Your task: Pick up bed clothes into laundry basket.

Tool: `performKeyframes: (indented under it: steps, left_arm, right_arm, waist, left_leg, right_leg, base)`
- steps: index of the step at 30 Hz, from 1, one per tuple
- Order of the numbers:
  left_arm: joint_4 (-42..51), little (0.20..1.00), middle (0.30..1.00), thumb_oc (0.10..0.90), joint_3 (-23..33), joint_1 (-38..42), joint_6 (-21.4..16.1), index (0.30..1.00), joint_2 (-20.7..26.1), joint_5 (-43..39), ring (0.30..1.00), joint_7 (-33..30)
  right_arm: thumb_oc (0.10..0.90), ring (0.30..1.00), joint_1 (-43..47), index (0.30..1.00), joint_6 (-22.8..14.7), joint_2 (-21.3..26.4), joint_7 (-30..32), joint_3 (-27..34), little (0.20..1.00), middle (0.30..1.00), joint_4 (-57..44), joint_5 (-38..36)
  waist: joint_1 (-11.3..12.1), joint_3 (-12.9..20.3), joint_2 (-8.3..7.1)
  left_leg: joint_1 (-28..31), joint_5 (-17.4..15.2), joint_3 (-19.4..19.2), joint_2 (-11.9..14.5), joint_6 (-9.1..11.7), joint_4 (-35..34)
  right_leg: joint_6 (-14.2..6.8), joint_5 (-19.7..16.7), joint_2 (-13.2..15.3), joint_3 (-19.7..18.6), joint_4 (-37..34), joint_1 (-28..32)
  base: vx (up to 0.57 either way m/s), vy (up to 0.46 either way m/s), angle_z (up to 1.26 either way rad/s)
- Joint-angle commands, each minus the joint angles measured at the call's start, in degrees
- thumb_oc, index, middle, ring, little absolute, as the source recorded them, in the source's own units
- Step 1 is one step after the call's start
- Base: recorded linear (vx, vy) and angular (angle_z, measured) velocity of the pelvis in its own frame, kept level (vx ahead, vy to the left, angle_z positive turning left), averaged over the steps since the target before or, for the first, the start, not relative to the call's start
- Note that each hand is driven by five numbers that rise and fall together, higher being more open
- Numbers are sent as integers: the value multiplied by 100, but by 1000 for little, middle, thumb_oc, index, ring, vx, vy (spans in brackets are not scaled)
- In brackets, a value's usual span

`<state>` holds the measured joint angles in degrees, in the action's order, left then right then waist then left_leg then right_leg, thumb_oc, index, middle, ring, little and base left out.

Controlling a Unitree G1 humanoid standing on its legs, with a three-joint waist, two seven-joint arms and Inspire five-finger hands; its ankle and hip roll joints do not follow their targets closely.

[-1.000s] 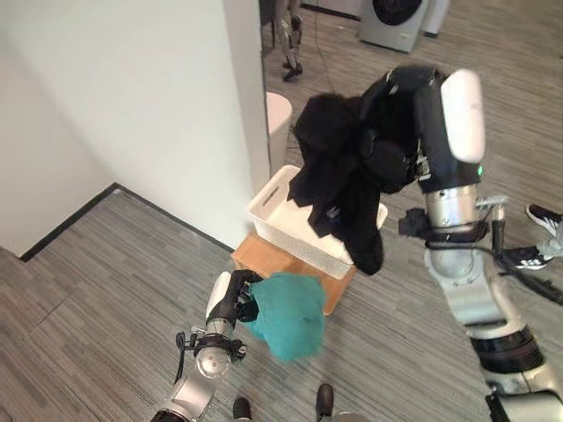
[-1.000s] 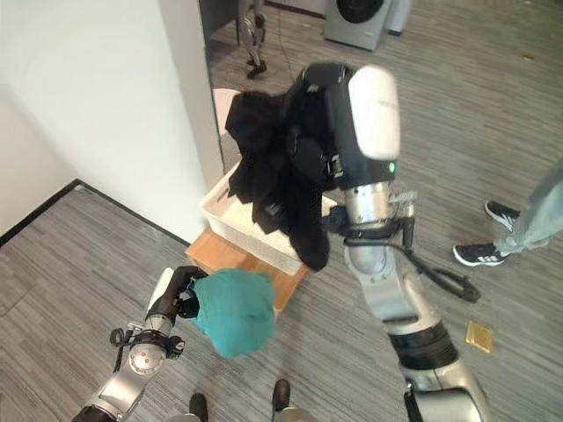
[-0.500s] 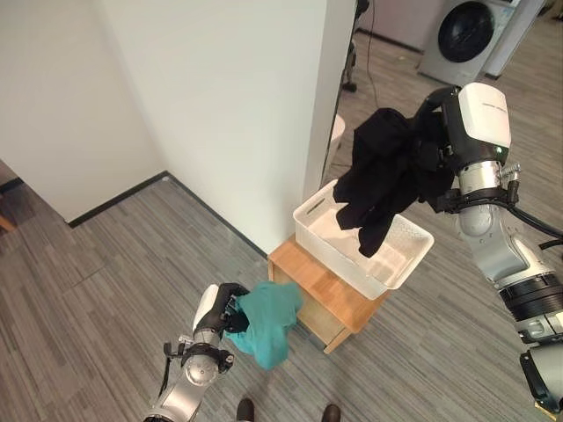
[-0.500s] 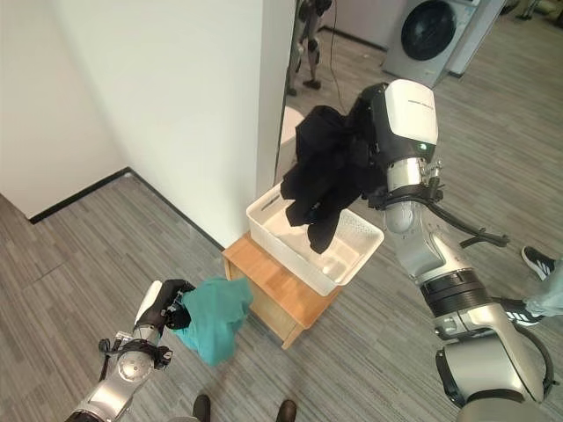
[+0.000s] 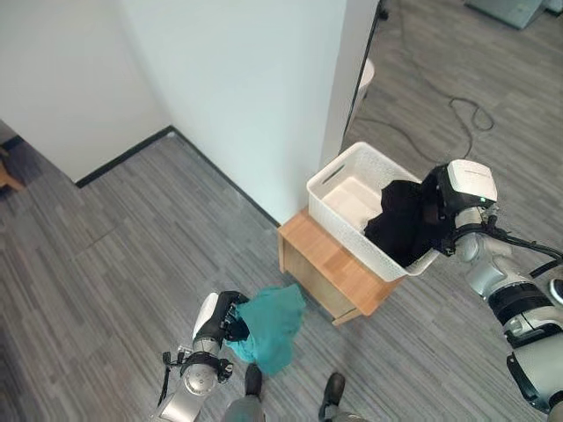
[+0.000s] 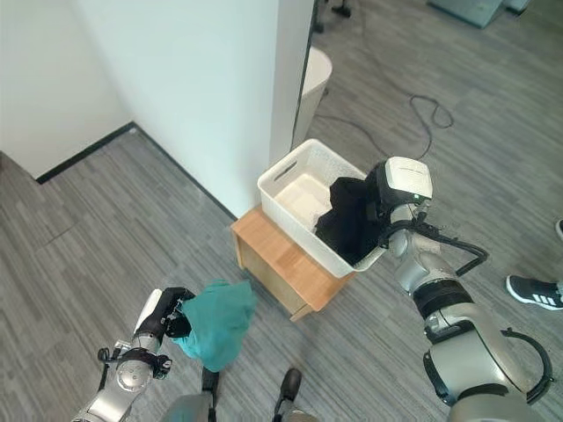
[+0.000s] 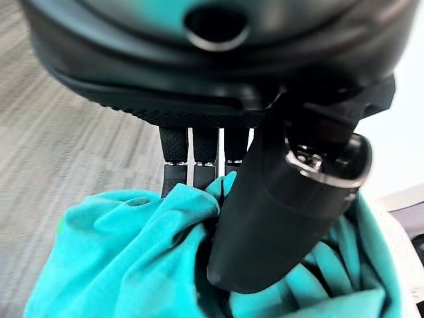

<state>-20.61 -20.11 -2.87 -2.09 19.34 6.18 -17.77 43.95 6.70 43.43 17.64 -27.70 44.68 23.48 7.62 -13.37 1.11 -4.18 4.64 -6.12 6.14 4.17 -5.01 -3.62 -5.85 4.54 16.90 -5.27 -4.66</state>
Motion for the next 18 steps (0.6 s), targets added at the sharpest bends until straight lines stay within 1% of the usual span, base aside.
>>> performKeyframes:
  steps: [1,2,3,4,5,6,7,8,10,11,13,14,15,16,17,18]
  left_arm:
    - [300,300,300,400,-149,779,-612,300,92,-117,300,-208]
    - [300,300,300,400,-140,806,-607,300,82,-103,300,-226]
    - [345,300,300,400,-10,833,-606,300,38,-73,300,-324]
    - [336,300,300,400,22,826,-594,300,17,-51,300,-369]
    - [322,300,300,400,138,852,-574,300,-40,-28,300,-450]
    - [348,300,300,400,301,851,-528,300,-73,9,300,-554]
    - [401,300,300,400,369,861,-512,300,-44,67,300,-635]
    - [410,300,300,400,338,841,-506,300,-18,73,300,-637]
    - [568,300,300,400,463,830,-471,300,16,167,300,-735]
    - [647,300,300,400,512,857,-464,300,18,216,300,-786]
    - [864,300,300,400,518,922,-460,300,76,370,300,-915]
    - [928,300,300,400,472,898,-440,300,102,434,300,-955]
    - [1056,300,300,400,431,980,-436,300,145,512,300,-1003]
    - [1165,300,300,400,407,1030,-433,300,186,581,300,-1043]
    - [1178,300,300,400,406,1010,-425,300,195,585,300,-1045]
    - [1522,300,300,400,369,1240,-444,300,294,712,300,-1117]
  right_arm:
    - [800,900,1512,900,-206,172,451,-69,900,900,-230,-7]
    - [800,900,1437,900,-224,182,532,-2,900,900,-338,-20]
    - [800,900,1168,900,-313,222,761,356,900,900,-839,-199]
    - [800,900,774,900,-347,157,888,721,900,900,-1262,-282]
    - [800,900,353,900,-449,19,1123,1132,900,900,-1608,-411]
    - [800,900,-686,900,-530,-249,1364,1892,900,900,-2339,-425]
    - [800,900,-1222,900,-604,-428,1503,2264,900,900,-2585,-475]
    - [800,900,-1323,900,-602,-449,1499,2329,900,900,-2652,-463]
    - [800,900,-2237,900,-692,-889,1711,2949,900,900,-3052,-605]
    - [800,900,-2571,900,-756,-1134,1774,3116,900,900,-3231,-678]
    - [800,900,-3388,900,-813,-1586,1919,3270,900,900,-3219,-669]
    - [800,900,-3630,900,-802,-1731,1934,3244,900,900,-3160,-666]
    - [800,900,-3871,900,-778,-1880,1921,3143,900,900,-2996,-691]
    - [800,900,-4002,900,-794,-1962,1914,3064,900,900,-2891,-713]
    - [800,900,-4012,900,-805,-1972,1922,3054,900,900,-2884,-714]
    - [800,900,-4383,900,-716,-2094,1694,2664,900,900,-2247,-714]
  waist:
    - [109,108,-361]
    - [114,115,-366]
    - [72,140,-356]
    - [48,157,-367]
    - [-18,182,-329]
    - [-105,246,-312]
    - [-135,288,-309]
    - [-113,302,-331]
    - [-213,378,-293]
    - [-280,395,-259]
    - [-432,457,-221]
    - [-478,495,-221]
    - [-561,507,-186]
    - [-612,522,-172]
    - [-607,527,-182]
    - [-743,540,-129]
  left_leg:
    - [-172,-165,-128,-62,165,1]
    - [-162,-174,-113,-65,161,1]
    - [-131,-202,-106,-75,152,1]
    - [-96,-222,-103,-79,140,1]
    - [-60,-249,-106,-92,123,1]
    - [18,-303,-101,-109,99,1]
    - [62,-334,-92,-124,83,1]
    - [71,-338,-85,-127,81,1]
    - [163,-384,-103,-132,55,1]
    - [201,-402,-118,-133,45,1]
    - [303,-452,-165,-130,26,1]
    - [359,-475,-184,-126,23,1]
    - [397,-493,-210,-130,18,1]
    - [423,-508,-237,-126,18,1]
    - [433,-513,-245,-125,19,1]
    - [510,-545,-319,-128,19,1]
  right_leg:
    - [-626,745,335,169,27,597]
    - [-626,756,339,176,27,616]
    - [-635,757,352,177,27,664]
    - [-637,770,359,190,27,711]
    - [-639,774,373,171,27,736]
    - [-648,793,387,168,27,809]
    - [-652,793,395,168,27,844]
    - [-654,797,396,175,27,856]
    - [-658,813,404,152,27,921]
    - [-660,813,409,131,27,929]
    - [-672,813,421,95,27,979]
    - [-675,820,425,74,27,1011]
    - [-680,812,431,43,27,1010]
    - [-685,807,433,17,27,1018]
    - [-686,808,433,9,27,1024]
    - [-700,797,432,-57,27,1041]
  base:
    - [9,-15,10]
    - [24,0,10]
    - [38,2,10]
    - [60,21,7]
    - [96,18,3]
    - [116,15,11]
    - [89,4,12]
    - [62,6,15]
    - [67,14,11]
    - [77,15,9]
    - [84,23,-2]
    - [74,27,-2]
    - [47,22,-3]
    - [27,15,-7]
    - [27,24,-15]
    - [27,30,-26]
